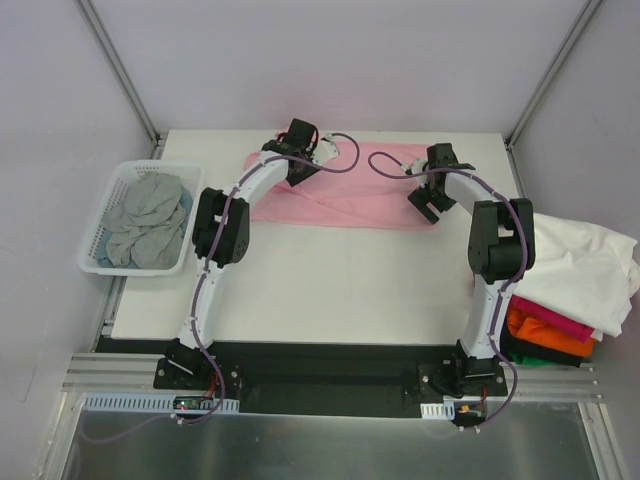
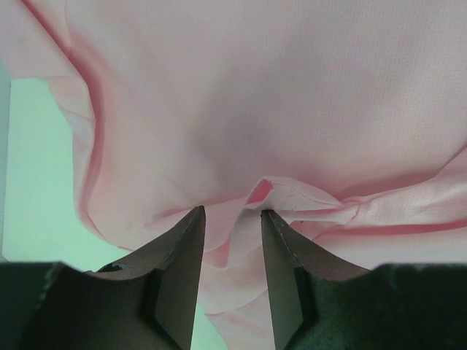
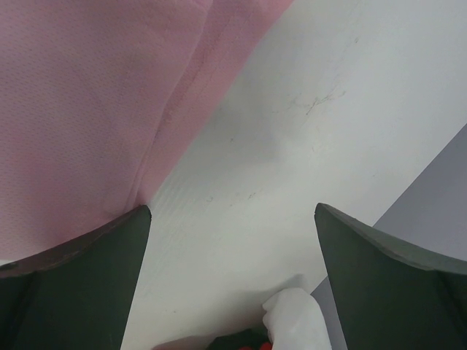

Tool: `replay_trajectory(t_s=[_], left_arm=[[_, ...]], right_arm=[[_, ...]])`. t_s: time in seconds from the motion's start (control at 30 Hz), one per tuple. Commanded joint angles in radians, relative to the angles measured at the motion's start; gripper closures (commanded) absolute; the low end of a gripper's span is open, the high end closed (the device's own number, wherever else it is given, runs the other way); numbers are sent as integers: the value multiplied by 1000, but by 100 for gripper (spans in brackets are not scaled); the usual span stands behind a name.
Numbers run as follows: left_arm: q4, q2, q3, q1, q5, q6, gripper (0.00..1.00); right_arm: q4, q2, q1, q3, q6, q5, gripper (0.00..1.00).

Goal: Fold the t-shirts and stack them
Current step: Fold the flattened tshirt in 1/3 of the way, then grap the side of the flattened tshirt furthest away from the robot with both arms

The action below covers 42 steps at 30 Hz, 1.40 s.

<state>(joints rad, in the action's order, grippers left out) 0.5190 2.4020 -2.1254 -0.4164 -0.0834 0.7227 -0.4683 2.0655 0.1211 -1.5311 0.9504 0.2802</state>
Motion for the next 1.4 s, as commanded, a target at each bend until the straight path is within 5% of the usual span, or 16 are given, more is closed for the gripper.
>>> replay_trajectory(t_s=[0.0, 0.37, 0.57, 0.9, 1.37], left_arm=[[-16, 8, -56, -28, 19, -9, 63], [-50, -4, -70, -58, 1, -29, 61], [-59, -153, 96, -27, -21, -68, 59], [-77, -303, 280, 54, -15, -98, 38], [-106, -251, 395, 116, 11, -103, 8]], right_arm=[[-10, -44, -1, 11, -21, -9, 0], [-10, -80, -1, 28, -35, -16, 0], [13, -110, 0, 32, -70, -29, 0], [5, -128, 21, -20, -108, -52, 4], [-56, 42, 84, -178, -88, -23, 4]])
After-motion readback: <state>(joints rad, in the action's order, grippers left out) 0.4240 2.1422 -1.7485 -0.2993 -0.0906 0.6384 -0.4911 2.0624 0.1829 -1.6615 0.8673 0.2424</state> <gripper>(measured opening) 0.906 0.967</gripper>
